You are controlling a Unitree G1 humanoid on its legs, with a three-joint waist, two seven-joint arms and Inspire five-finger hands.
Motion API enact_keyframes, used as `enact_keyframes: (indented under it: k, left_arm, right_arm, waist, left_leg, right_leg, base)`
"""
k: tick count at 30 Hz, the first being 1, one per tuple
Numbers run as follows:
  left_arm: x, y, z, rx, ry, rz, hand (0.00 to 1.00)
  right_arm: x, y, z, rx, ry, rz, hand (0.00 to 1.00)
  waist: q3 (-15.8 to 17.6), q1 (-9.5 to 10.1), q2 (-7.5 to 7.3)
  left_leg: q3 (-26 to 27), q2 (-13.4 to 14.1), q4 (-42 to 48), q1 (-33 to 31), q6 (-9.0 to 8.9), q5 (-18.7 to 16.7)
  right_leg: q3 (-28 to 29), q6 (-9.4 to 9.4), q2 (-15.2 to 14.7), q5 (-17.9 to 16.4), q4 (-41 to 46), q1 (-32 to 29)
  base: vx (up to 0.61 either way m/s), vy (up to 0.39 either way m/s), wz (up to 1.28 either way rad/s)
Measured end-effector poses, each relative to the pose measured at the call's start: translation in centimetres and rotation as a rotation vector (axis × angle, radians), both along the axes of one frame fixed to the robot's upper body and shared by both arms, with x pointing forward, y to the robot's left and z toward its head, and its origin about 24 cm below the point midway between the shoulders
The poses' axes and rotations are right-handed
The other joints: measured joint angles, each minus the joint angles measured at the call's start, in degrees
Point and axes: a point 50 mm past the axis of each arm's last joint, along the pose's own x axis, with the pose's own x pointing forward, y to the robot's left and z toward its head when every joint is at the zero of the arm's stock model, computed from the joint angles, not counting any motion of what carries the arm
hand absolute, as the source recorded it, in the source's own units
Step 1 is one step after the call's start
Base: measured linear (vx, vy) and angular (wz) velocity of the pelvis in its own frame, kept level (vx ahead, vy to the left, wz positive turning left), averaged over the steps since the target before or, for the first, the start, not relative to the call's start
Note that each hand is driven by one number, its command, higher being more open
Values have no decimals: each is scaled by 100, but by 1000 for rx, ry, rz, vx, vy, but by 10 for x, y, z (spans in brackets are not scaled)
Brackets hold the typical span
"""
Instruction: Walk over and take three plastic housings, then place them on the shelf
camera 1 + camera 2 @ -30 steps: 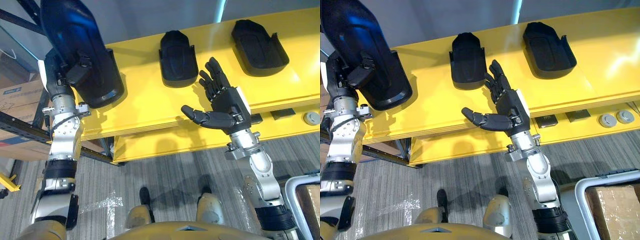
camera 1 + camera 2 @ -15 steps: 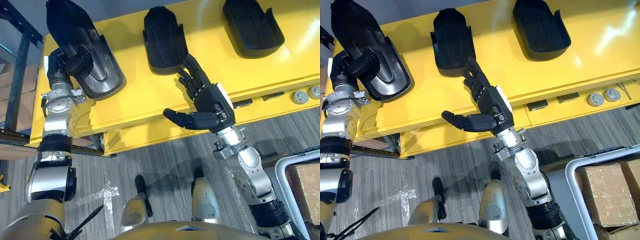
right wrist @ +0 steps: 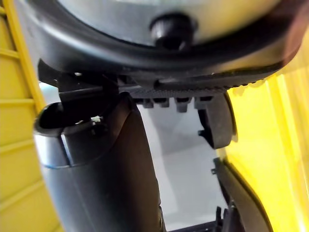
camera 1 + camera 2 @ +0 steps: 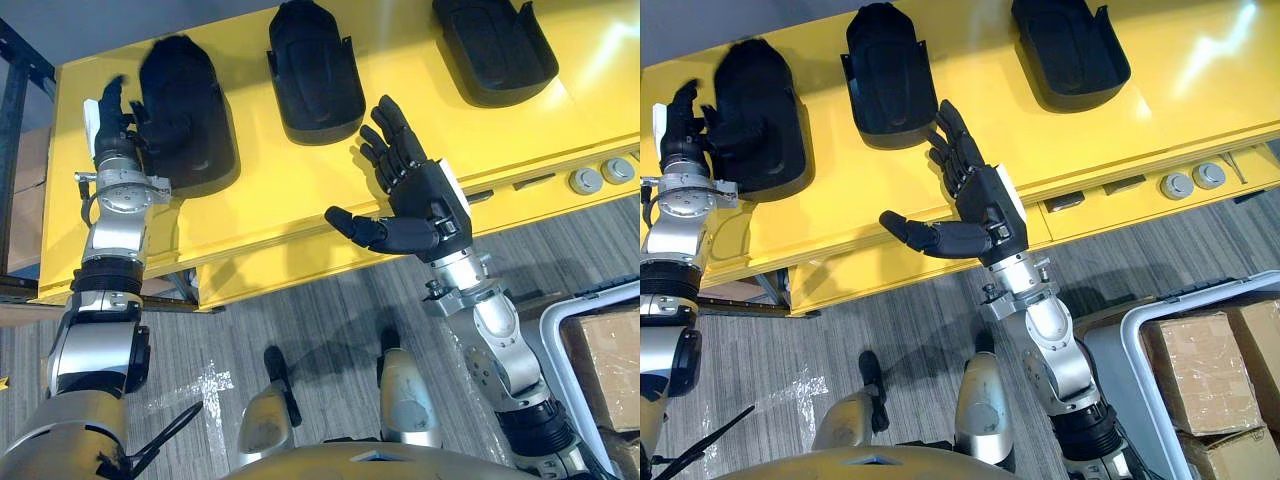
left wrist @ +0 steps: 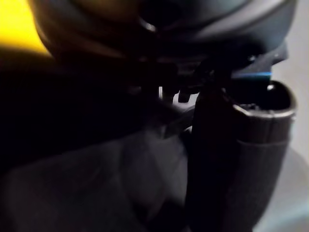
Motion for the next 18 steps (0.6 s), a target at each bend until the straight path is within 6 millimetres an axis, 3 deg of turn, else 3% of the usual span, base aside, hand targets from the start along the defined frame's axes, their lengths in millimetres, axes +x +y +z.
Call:
enact_keyframes:
  k: [11,15,18]
  left_arm:
    - [-10,16,-4,25,-16,304,100]
    - [-16,23,7,38,-98,382,100]
    - [-19,13,34,-11,-295,330,100]
  right_arm:
    - [-9,1,-12,16,39,9,100]
    - [-10,3,-15,19,46,21,100]
    - [-12,6,-18,28,56,24,100]
  waist:
    - [-8,-17,10]
    - [-24,35,19]
    - [-127,111,37]
  left_leg:
    - [-1,6,7,211,14,-42]
    - [-26,9,-34,333,24,-47]
    - [-74,5,-125,432,25,-46]
  right_leg:
    - [-48,10,21,39,-197,305]
    - [-117,10,24,75,-311,486]
    - [-212,10,24,128,-464,649]
  base:
    - [2,0,0]
    - [6,1,4]
    - [5,5,8]
